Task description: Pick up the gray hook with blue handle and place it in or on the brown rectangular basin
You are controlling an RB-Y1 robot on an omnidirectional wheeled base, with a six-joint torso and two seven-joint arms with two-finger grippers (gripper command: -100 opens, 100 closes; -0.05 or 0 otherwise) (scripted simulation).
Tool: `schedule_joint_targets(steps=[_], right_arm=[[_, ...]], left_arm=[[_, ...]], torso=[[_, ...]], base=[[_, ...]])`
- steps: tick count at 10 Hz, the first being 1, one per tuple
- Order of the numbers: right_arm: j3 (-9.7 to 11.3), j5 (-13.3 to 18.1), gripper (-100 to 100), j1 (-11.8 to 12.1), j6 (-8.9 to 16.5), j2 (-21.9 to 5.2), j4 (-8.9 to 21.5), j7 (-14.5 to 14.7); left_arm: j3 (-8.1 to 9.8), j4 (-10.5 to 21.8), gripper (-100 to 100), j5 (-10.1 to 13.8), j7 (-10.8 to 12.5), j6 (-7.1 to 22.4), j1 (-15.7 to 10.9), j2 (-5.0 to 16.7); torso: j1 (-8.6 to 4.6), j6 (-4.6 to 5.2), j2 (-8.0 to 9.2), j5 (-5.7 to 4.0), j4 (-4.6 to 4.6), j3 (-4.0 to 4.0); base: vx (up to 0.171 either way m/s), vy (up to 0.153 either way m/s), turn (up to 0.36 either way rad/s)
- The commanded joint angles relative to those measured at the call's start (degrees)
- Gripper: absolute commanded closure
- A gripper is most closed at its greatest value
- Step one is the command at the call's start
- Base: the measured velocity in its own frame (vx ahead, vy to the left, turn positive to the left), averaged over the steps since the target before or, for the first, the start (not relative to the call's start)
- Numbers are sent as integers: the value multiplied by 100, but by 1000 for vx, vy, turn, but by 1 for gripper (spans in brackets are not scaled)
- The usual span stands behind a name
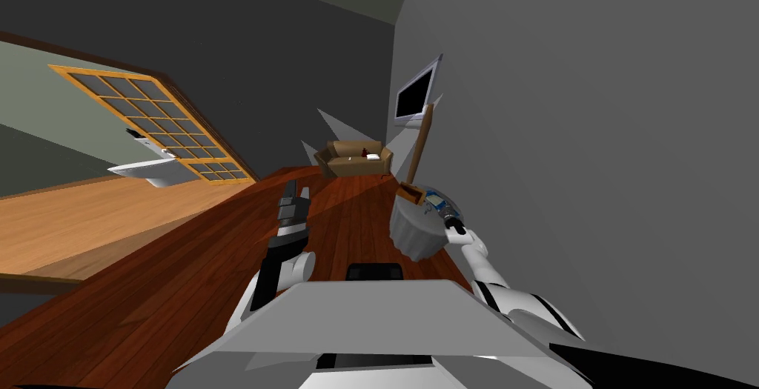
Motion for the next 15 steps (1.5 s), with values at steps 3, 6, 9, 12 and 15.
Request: schedule_joint_targets(steps=[3,6,9,12,15], right_arm=[[-4,542,-100,89,-325,-149,138,596],[-14,890,-100,162,-539,-240,220,1006],[-33,1447,-100,308,-974,-423,384,1535],[-44,1852,-100,379,-1194,-514,464,1973],[-55,2305,-100,449,-1415,-605,542,2460]], left_arm=[[0,0,0,0,0,0,1,0],[0,0,0,0,0,0,1,0],[0,0,0,0,0,0,1,0],[0,0,0,0,0,0,1,0],[0,0,0,0,0,0,1,0]], torso=[[4,3,-1,1,0,0],[7,3,-2,1,0,-1],[15,3,-6,3,-1,-3],[16,4,-7,3,-1,-4],[16,1,-7,3,-1,-3]], base=[[-6,-29,63],[-7,-21,70],[4,-4,92],[3,-2,47],[4,-5,93]])
